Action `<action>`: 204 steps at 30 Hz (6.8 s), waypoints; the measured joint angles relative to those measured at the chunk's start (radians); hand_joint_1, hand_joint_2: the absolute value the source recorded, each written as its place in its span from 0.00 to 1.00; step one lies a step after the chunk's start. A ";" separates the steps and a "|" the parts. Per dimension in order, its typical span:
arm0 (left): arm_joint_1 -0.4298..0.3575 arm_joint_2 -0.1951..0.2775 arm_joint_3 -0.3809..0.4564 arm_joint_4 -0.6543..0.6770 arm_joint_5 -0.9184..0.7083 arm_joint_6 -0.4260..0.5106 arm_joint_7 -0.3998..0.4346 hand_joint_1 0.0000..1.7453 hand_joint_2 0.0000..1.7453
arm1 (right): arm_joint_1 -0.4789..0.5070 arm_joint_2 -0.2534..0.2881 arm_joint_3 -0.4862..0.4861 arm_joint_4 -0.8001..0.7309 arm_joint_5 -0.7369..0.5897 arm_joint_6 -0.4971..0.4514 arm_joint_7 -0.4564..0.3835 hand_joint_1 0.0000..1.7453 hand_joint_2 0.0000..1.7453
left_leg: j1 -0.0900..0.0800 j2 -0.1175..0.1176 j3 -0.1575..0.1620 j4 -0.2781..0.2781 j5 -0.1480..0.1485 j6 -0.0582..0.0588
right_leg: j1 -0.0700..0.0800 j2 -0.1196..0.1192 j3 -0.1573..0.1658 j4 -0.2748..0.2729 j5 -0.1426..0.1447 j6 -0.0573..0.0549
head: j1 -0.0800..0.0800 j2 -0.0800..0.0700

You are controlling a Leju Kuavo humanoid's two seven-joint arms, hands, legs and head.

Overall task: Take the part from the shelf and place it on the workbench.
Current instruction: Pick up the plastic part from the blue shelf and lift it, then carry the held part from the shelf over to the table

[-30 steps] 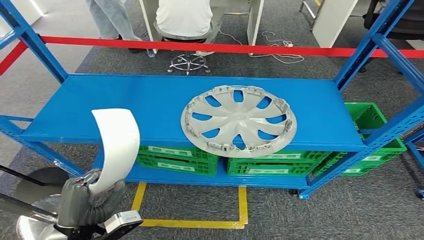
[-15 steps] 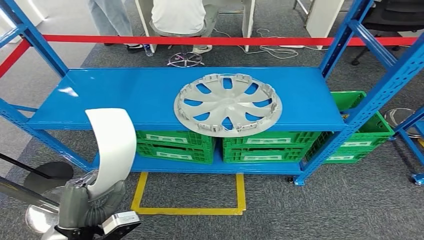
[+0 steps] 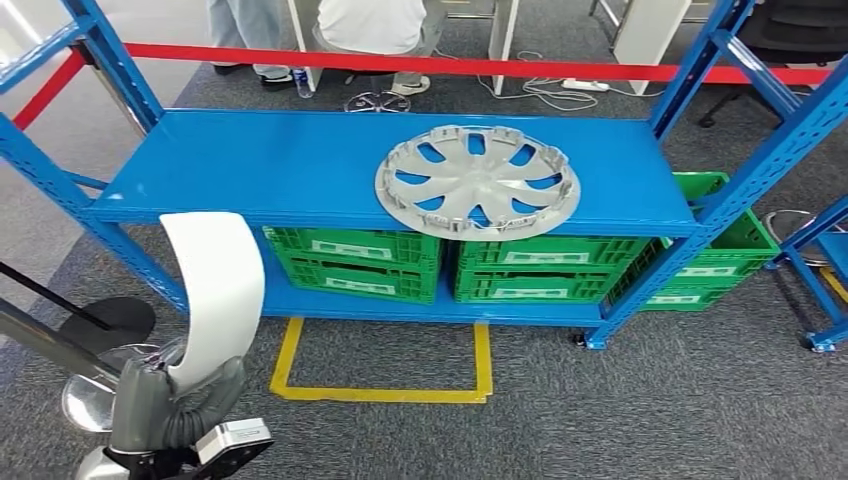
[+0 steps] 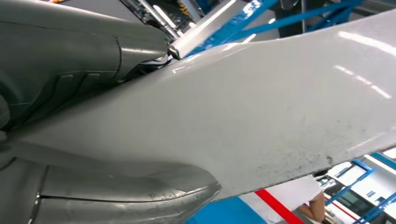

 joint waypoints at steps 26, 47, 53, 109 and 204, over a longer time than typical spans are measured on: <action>0.002 -0.001 0.004 0.000 0.017 -0.022 -0.015 1.00 1.00 | 0.004 0.003 -0.021 -0.014 0.016 0.005 0.011 0.00 0.00 | 0.017 -0.015 -0.001 0.030 -0.019 -0.065 | 0.002 -0.006 0.070 -0.089 0.061 -0.022 | -0.001 0.000; 0.003 0.006 0.007 0.000 0.021 -0.036 -0.021 1.00 1.00 | -0.001 0.006 -0.028 -0.033 0.037 0.015 0.009 0.00 0.00 | 0.003 -0.002 -0.175 0.175 -0.062 -0.055 | 0.010 -0.007 0.163 -0.139 0.017 -0.058 | 0.002 0.000; 0.000 0.007 0.012 0.000 0.032 -0.050 -0.028 1.00 1.00 | -0.002 0.007 -0.035 -0.033 0.042 0.017 0.002 0.00 0.00 | 0.010 -0.017 -0.046 0.197 -0.027 -0.058 | 0.011 0.007 0.055 -0.095 0.081 -0.046 | 0.001 0.000; -0.089 -0.061 0.016 0.092 0.243 -0.186 -0.119 1.00 1.00 | 0.064 0.051 -0.213 -0.149 0.100 0.080 0.036 0.00 0.00 | 0.009 0.004 -0.129 0.242 -0.107 -0.064 | 0.005 0.009 0.102 -0.092 0.041 -0.054 | 0.001 0.000; -0.052 -0.084 0.104 0.109 0.289 -0.264 -0.152 1.00 1.00 | 0.024 0.264 -0.649 -0.418 0.500 0.219 0.018 0.00 0.00 | 0.006 -0.009 -0.124 0.282 -0.115 -0.049 | 0.006 0.063 0.050 -0.045 0.044 -0.059 | 0.008 0.000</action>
